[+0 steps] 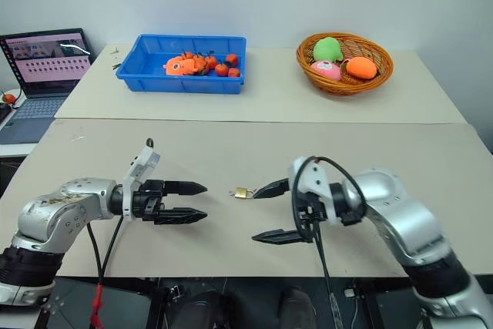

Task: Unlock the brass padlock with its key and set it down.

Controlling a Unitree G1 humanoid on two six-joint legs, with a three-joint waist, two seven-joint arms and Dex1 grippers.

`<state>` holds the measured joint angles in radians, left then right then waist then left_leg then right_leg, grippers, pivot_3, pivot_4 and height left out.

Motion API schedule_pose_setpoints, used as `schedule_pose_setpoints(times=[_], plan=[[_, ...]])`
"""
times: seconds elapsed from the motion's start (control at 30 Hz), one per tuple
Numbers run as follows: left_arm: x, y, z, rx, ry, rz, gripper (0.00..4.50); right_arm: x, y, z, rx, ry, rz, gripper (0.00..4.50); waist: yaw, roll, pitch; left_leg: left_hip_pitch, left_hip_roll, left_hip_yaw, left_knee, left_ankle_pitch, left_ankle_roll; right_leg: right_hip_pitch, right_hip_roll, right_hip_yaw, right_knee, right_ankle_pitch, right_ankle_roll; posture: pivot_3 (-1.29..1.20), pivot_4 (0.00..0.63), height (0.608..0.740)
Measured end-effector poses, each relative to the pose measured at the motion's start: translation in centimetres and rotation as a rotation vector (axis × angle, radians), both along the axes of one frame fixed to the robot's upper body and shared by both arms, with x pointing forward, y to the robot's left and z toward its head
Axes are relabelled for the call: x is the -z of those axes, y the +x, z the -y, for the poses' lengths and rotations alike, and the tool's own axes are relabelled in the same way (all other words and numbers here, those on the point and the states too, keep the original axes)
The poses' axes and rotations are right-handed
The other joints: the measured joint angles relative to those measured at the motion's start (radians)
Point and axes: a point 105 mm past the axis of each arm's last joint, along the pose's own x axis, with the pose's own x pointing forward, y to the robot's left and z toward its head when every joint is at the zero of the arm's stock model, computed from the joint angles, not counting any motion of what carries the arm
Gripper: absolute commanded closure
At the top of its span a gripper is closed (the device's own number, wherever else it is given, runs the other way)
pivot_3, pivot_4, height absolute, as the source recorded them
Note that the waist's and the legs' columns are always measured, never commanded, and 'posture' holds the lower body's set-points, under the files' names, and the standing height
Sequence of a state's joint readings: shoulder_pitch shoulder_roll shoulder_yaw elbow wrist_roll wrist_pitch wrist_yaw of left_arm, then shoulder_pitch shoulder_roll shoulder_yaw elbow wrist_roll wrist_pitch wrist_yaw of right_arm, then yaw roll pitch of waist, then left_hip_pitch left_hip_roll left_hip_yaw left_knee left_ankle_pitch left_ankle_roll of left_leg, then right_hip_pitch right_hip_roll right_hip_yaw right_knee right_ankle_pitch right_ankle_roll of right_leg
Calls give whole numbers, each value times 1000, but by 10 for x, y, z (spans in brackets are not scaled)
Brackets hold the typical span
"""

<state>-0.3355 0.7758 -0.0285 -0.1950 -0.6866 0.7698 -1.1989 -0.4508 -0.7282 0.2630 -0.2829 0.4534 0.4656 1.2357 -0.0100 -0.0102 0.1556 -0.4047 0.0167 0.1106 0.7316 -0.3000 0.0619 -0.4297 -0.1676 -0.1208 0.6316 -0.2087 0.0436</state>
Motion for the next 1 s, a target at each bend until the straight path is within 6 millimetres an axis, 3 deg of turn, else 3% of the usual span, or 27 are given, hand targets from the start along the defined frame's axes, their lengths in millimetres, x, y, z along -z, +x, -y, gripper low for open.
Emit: schedule_pose_setpoints(times=[0.23, 0.37, 0.67, 0.83, 1.0], plan=[[8, 6, -13, -25, 86, 95, 0, 17, 40, -15, 18, -57, 30, 73, 2, 0, 0, -2, 0, 1, 0, 0, 0, -1, 0, -2, -1, 0, 0, 0, 150, 692], [12, 7, -16, -28, 107, 105, 0, 24, 45, -26, 6, -65, 38, 73, 2, 0, 0, -2, 0, 1, 0, 0, -1, -1, 0, -2, -1, 0, 0, 0, 150, 692], [13, 5, 0, -24, 78, 128, 0, 47, 82, -22, 155, -92, 31, 73, -5, 0, 0, -1, 0, 1, 0, 1, -1, -1, 0, -2, 0, 0, 0, 0, 150, 692], [13, 4, 11, -25, 58, 149, 0, 45, 92, -26, 182, -72, 49, 73, -7, 0, 0, 0, 0, 1, 0, 1, -2, 0, 1, -2, 0, 0, 0, 0, 150, 692], [13, 5, 10, -33, 70, 154, 0, 53, 86, -29, 174, -59, 37, 73, -8, 0, 0, -1, 0, 1, 0, 1, -2, 0, 1, -2, 0, 0, 0, 0, 150, 692]])
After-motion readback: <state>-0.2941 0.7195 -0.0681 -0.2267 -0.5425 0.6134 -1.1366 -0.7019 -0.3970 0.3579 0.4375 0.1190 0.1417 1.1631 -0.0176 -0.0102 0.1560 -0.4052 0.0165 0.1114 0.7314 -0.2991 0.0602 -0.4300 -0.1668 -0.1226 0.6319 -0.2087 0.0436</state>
